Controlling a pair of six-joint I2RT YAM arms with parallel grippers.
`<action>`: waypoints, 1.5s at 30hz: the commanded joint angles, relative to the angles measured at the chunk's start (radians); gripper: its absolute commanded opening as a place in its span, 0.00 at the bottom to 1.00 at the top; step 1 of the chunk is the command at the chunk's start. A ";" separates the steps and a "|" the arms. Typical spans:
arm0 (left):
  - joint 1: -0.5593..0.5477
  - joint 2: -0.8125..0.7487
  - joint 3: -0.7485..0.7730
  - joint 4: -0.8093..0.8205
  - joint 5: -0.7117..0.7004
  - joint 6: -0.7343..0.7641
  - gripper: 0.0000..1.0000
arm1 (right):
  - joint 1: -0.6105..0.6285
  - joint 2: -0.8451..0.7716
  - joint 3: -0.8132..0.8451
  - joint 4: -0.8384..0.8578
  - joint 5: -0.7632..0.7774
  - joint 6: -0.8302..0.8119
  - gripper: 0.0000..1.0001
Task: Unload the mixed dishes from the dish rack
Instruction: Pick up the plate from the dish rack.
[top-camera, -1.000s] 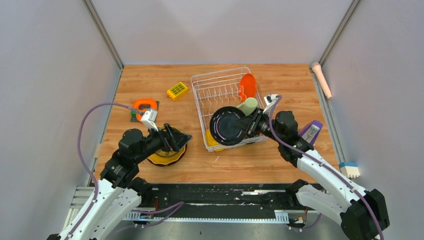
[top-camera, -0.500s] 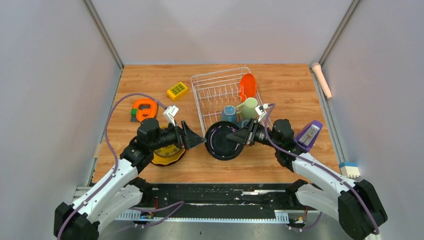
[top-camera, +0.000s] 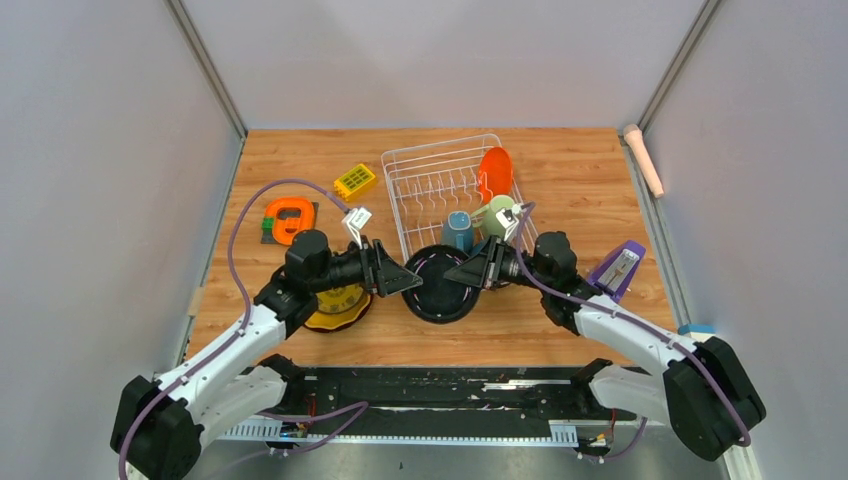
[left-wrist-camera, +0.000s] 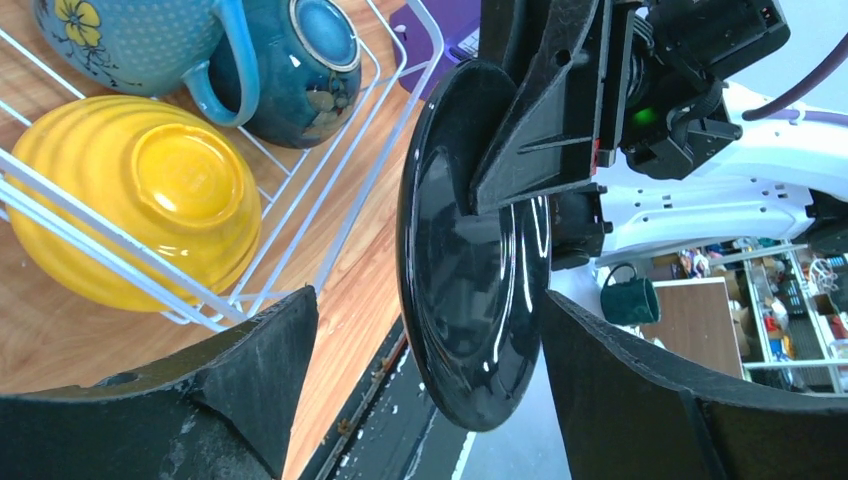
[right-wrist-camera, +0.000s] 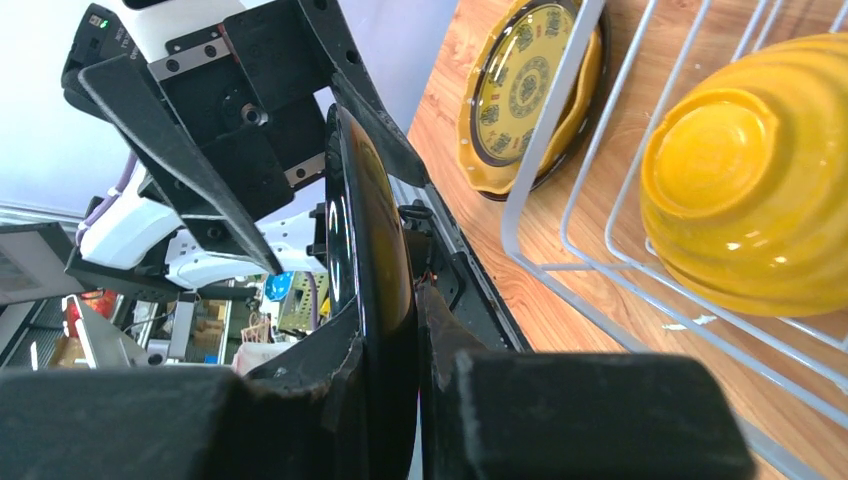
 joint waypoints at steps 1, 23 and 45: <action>-0.015 0.022 0.000 0.083 0.032 -0.005 0.85 | 0.019 0.021 0.067 0.107 -0.039 0.012 0.00; -0.052 0.075 -0.016 0.196 0.064 -0.051 0.00 | 0.086 0.077 0.103 0.105 -0.015 -0.028 0.13; -0.053 -0.091 0.011 -0.103 -0.207 -0.005 0.00 | 0.088 -0.206 0.021 -0.207 0.425 -0.061 1.00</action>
